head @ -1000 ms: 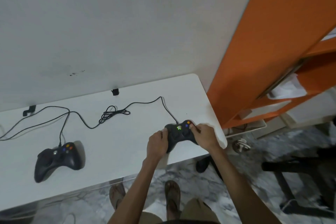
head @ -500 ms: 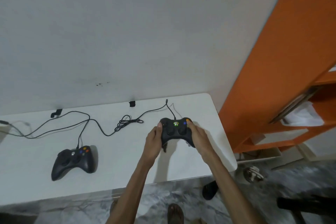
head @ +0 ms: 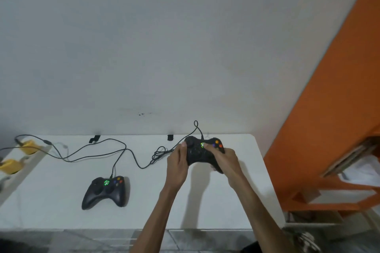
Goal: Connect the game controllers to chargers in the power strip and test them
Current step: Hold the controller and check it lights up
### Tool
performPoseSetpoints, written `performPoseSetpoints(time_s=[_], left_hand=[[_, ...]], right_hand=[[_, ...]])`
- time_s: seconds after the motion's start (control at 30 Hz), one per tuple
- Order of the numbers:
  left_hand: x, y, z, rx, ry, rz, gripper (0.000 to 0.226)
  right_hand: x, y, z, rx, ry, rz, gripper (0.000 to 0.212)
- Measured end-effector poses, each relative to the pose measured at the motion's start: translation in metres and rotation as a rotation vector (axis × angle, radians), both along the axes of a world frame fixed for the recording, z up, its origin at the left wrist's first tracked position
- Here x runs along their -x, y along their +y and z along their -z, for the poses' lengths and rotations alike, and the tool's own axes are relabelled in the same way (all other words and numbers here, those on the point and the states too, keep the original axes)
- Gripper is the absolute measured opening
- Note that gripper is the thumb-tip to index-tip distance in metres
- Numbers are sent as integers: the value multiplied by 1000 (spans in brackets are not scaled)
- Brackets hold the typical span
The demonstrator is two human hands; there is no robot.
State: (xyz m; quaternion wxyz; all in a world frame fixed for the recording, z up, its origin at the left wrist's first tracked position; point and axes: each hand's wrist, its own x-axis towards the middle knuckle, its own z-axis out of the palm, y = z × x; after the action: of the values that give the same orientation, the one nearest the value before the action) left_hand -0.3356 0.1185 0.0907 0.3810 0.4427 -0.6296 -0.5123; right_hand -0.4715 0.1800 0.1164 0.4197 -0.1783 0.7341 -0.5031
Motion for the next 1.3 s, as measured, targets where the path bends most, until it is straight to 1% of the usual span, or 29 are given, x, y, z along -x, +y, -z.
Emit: performPoseSetpoints(time_s=[0.1, 0.27, 0.37, 0.47, 0.5, 0.57, 0.67, 0.7, 0.77, 0.83, 0.97, 1.17, 1.23, 1.3], left_hand=[[-4, -2, -5, 56, -21, -21, 39], [-12, -4, 1, 109, -50, -53, 40], [-15, -2, -3, 70, -25, -27, 41], [-18, -1, -7, -75, 127, 4, 40], [-18, -1, -8, -102, 145, 1, 38], [-17, -1, -9, -75, 96, -36, 39], [-15, -3, -6, 1, 19, -99, 57], [-15, -4, -5, 6, -5, -118, 57], [-13, -4, -4, 1, -48, -144, 48], [-11, -3, -5, -17, -53, -164, 41], [-10, -1, -9, -41, -40, -180, 35], [-9, 4, -12, -5, -55, -229, 30], [-11, 3, -11, -17, -65, -202, 34], [-16, 2, -12, -60, -52, -126, 40]], right_hand=[[-7, -4, -2, 18, 25, 19, 39], [-14, -8, -3, 26, 60, 13, 43], [-17, -8, -3, 52, 58, -1, 40], [-17, -6, -3, 92, 40, -22, 32], [-17, -5, -4, 100, 34, -24, 29], [-17, -4, -4, 117, 33, -31, 26], [-19, -3, -2, 128, 58, -37, 25], [-19, -4, -1, 131, 68, -37, 24], [-20, -3, -1, 136, 79, -26, 23], [-21, -2, -2, 143, 91, -16, 23], [-25, 1, -2, 158, 119, 4, 23], [-31, 4, 0, 178, 133, 24, 20], [-31, 4, -2, 175, 122, 1, 21], [-27, 7, -5, 165, 102, -52, 25]])
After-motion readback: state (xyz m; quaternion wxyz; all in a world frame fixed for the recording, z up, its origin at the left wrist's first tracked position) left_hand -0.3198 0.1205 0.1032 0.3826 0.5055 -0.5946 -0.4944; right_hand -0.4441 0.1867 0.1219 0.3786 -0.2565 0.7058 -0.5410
